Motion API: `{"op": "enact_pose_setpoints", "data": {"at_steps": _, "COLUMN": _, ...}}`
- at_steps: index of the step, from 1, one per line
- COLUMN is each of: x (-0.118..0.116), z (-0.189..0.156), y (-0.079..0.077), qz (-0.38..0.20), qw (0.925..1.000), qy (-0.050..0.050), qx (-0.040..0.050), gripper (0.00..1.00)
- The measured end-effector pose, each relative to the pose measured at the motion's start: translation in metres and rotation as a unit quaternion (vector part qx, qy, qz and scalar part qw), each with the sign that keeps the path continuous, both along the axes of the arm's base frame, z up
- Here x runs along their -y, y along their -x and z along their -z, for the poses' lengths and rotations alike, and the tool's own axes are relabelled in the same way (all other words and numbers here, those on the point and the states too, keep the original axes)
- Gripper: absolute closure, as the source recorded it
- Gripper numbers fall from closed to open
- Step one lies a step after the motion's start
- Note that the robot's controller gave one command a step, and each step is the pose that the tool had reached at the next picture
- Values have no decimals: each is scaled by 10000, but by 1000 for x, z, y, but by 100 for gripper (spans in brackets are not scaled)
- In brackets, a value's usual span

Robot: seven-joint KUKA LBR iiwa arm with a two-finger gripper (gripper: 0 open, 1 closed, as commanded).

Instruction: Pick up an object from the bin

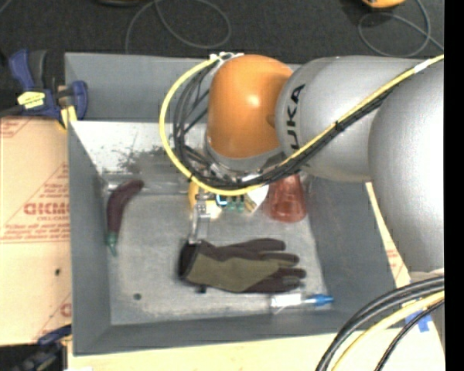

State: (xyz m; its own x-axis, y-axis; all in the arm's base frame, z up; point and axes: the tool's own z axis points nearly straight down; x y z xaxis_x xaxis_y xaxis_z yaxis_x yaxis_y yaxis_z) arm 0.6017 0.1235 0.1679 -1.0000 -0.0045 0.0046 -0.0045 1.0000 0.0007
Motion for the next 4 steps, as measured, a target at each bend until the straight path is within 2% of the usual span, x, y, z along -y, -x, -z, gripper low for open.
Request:
{"op": "enact_pose_setpoints", "data": {"at_steps": 1, "x": 1, "z": -5, "y": -2, "qz": 11, "qw": 10000, "qy": -5, "qx": 40, "gripper": 0}}
{"op": "enact_pose_setpoints", "data": {"at_steps": 2, "x": 26, "z": 11, "y": 34, "qz": -360, "qw": 9993, "qy": -4, "qx": 47, "gripper": 0}}
{"op": "enact_pose_setpoints", "data": {"at_steps": 3, "x": 33, "z": 50, "y": 53, "qz": -1356, "qw": 9908, "qy": 3, "qx": 49, "gripper": 0}}
{"op": "enact_pose_setpoints", "data": {"at_steps": 4, "x": 50, "z": 97, "y": 55, "qz": -2052, "qw": 9787, "qy": -6, "qx": 55, "gripper": 100}}
